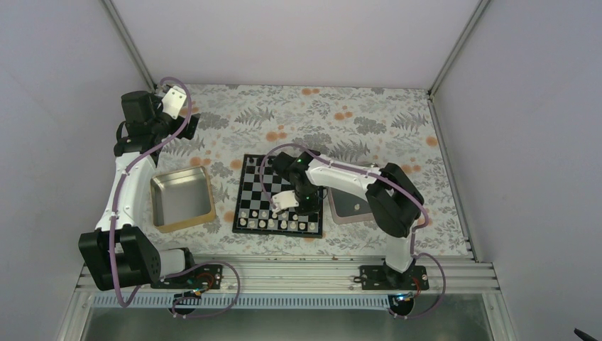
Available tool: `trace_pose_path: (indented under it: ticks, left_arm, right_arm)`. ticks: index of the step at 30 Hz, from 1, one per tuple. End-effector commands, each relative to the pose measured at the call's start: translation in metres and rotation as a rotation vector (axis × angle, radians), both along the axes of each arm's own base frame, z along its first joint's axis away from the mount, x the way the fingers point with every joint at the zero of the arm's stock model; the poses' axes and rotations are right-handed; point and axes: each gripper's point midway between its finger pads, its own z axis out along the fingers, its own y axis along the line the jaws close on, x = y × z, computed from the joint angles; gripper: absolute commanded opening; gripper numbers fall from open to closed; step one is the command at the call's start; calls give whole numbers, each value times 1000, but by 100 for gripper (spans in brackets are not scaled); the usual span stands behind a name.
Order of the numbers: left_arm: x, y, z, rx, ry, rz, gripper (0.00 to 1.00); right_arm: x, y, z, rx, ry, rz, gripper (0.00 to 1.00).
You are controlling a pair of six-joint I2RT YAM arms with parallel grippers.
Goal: Set up the chess pieces on the board
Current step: Place the chess piece on the chessboard.
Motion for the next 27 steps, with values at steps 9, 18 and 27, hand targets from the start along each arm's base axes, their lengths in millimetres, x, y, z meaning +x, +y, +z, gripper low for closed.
trace_pose_path:
  ticks: [9, 18, 27]
  left_arm:
    - [2, 0, 6, -7, -14, -6, 100]
    - [2, 0, 6, -7, -15, -7, 100]
    - [1, 0, 7, -6, -19, -3, 100]
  right_arm:
    - [-16, 3, -12, 3, 70, 26, 10]
    - [-18, -4, -13, -12, 65, 14, 11]
    - [-6, 2, -1, 26, 4, 7, 22]
